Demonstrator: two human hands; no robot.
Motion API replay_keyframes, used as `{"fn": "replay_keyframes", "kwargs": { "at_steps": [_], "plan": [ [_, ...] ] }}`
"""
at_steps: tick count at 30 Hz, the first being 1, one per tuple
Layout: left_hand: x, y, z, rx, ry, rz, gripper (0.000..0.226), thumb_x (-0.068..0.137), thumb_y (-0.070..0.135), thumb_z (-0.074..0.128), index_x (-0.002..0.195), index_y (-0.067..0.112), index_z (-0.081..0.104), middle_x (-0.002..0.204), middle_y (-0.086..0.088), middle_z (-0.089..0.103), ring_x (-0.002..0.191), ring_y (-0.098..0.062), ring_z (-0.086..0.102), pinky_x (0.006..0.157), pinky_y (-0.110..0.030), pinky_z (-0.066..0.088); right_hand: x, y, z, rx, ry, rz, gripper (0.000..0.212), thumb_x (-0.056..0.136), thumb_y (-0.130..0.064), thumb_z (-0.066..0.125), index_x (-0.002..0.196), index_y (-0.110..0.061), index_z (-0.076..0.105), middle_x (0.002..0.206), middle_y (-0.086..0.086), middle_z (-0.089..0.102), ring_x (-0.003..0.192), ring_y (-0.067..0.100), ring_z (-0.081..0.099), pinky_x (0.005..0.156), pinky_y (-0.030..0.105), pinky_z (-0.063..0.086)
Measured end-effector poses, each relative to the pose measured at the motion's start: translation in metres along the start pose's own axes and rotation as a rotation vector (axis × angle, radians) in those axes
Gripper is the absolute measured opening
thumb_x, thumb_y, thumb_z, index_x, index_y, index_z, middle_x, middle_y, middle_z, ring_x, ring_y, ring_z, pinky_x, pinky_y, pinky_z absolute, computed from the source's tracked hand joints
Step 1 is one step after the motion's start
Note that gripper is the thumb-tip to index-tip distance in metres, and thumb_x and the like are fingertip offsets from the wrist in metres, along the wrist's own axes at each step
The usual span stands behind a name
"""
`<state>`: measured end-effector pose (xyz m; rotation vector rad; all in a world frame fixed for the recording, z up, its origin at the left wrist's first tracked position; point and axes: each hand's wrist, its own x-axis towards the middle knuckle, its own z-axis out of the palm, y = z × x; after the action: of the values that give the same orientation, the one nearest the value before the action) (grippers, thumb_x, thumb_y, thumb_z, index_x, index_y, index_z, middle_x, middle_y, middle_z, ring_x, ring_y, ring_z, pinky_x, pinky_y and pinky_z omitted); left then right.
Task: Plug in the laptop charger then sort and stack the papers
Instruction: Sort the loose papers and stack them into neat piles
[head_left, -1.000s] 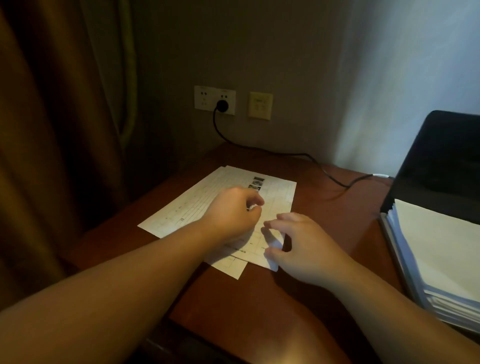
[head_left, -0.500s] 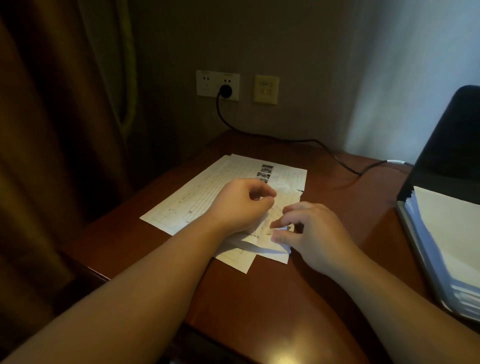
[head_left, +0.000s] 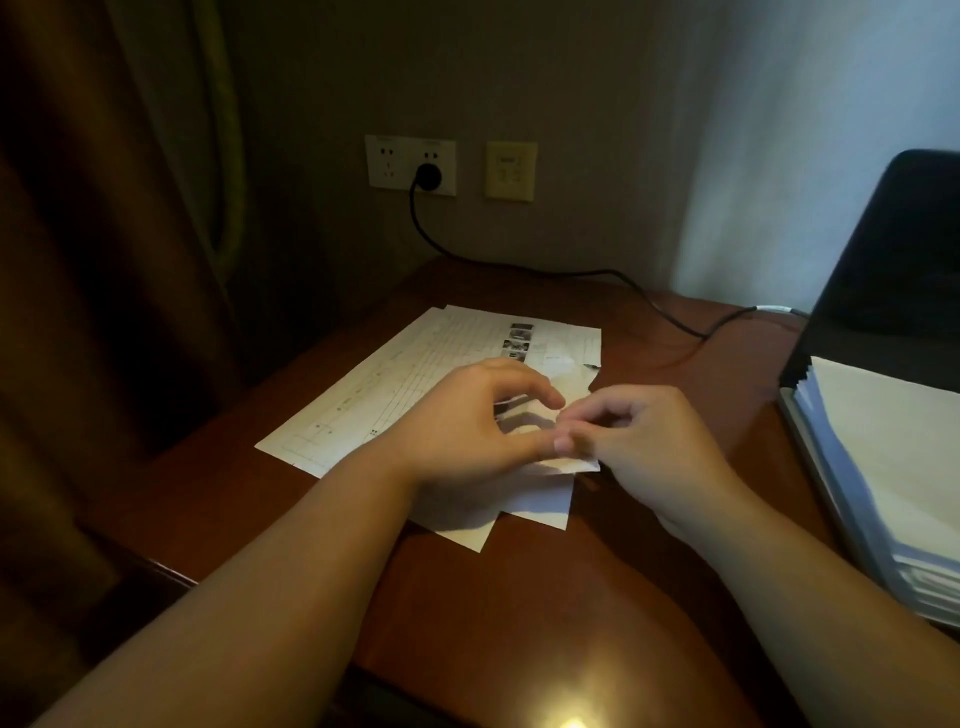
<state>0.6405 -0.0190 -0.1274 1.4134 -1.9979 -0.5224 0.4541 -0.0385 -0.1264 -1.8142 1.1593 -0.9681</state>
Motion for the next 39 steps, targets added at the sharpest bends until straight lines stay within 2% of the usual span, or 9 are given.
{"fn": "replay_keyframes", "kwargs": {
  "at_steps": [5, 9, 14, 20, 24, 27, 30, 34, 39],
  "plan": [
    [-0.002, 0.005, -0.003, -0.042, -0.067, -0.027, 0.072, 0.070, 0.060, 0.072, 0.136, 0.042, 0.050, 0.139, 0.018, 0.051, 0.124, -0.003, 0.047, 0.099, -0.022, 0.043, 0.007, 0.001, 0.000, 0.387, 0.143, 0.133, 0.010, 0.090, -0.017, 0.069, 0.089, -0.017, 0.078, 0.090, 0.002, 0.076, 0.095, 0.022, 0.071, 0.090, 0.046, 0.057],
    [-0.001, 0.005, 0.002, -0.009, 0.085, -0.053, 0.042, 0.088, 0.025, 0.074, 0.127, 0.037, 0.064, 0.132, 0.015, 0.058, 0.120, -0.007, 0.052, 0.097, -0.026, 0.050, 0.006, 0.000, -0.004, 0.615, 0.170, 0.136, 0.018, 0.094, -0.008, 0.061, 0.103, -0.013, 0.075, 0.107, 0.008, 0.073, 0.102, 0.022, 0.069, 0.083, 0.034, 0.059],
    [0.000, 0.006, 0.000, -0.165, 0.262, -0.147, 0.032, 0.096, 0.016, 0.062, 0.116, 0.040, 0.066, 0.145, 0.015, 0.049, 0.123, -0.006, 0.049, 0.088, -0.026, 0.055, 0.002, 0.005, -0.004, 0.155, 0.133, 0.004, 0.041, 0.092, -0.019, 0.067, 0.122, -0.046, 0.061, 0.156, -0.019, 0.028, 0.096, -0.005, 0.066, 0.071, 0.016, 0.056],
    [0.002, 0.008, -0.005, -0.260, 0.392, -0.221, 0.033, 0.099, 0.028, 0.059, 0.129, 0.041, 0.061, 0.162, 0.014, 0.025, 0.146, -0.007, 0.026, 0.110, -0.033, 0.041, -0.004, 0.001, -0.003, -0.158, -0.010, -0.041, 0.088, 0.083, -0.033, 0.077, 0.140, -0.068, 0.020, 0.156, -0.027, -0.025, 0.145, 0.015, 0.029, 0.084, 0.012, 0.045],
    [0.001, 0.009, -0.006, -0.277, 0.415, -0.252, 0.046, 0.098, 0.029, 0.060, 0.141, 0.042, 0.050, 0.163, 0.016, 0.020, 0.131, 0.005, 0.029, 0.076, -0.004, 0.035, -0.009, -0.004, -0.005, -0.308, -0.088, -0.116, 0.102, 0.081, -0.041, 0.078, 0.137, -0.074, 0.000, 0.149, -0.032, -0.037, 0.149, 0.012, 0.006, 0.110, 0.033, 0.037],
    [0.001, 0.006, -0.005, -0.241, 0.404, -0.245, 0.049, 0.097, 0.029, 0.062, 0.141, 0.043, 0.044, 0.145, 0.021, 0.040, 0.104, 0.012, 0.045, 0.067, -0.005, 0.035, -0.012, 0.000, -0.007, -0.426, -0.273, -0.153, 0.095, 0.083, -0.041, 0.076, 0.141, -0.069, 0.005, 0.156, -0.033, -0.019, 0.141, -0.005, -0.001, 0.113, 0.034, 0.027],
    [-0.001, 0.004, -0.004, -0.216, 0.335, -0.223, 0.036, 0.097, 0.029, 0.061, 0.131, 0.038, 0.053, 0.130, 0.017, 0.052, 0.104, -0.004, 0.058, 0.075, -0.020, 0.054, -0.011, 0.005, -0.007, -0.564, -0.341, -0.160, 0.068, 0.085, -0.046, 0.072, 0.142, -0.055, 0.036, 0.157, -0.027, 0.022, 0.145, -0.004, 0.012, 0.119, 0.036, 0.023],
    [-0.004, 0.000, -0.004, -0.177, 0.203, -0.187, 0.018, 0.097, 0.031, 0.061, 0.113, 0.039, 0.063, 0.110, 0.016, 0.062, 0.101, -0.006, 0.061, 0.081, -0.028, 0.056, -0.009, 0.006, -0.003, -0.587, -0.292, -0.194, 0.037, 0.085, -0.048, 0.070, 0.122, -0.044, 0.065, 0.142, -0.023, 0.049, 0.138, -0.001, 0.031, 0.110, 0.028, 0.030],
    [-0.004, -0.001, -0.005, -0.173, 0.116, -0.163, 0.016, 0.094, 0.035, 0.065, 0.109, 0.038, 0.068, 0.107, 0.018, 0.067, 0.101, -0.006, 0.063, 0.086, -0.039, 0.059, -0.006, 0.006, 0.007, -0.594, -0.174, -0.235, 0.018, 0.084, -0.048, 0.069, 0.090, -0.031, 0.074, 0.098, -0.015, 0.062, 0.103, 0.007, 0.048, 0.088, 0.037, 0.045]
  ]
}}
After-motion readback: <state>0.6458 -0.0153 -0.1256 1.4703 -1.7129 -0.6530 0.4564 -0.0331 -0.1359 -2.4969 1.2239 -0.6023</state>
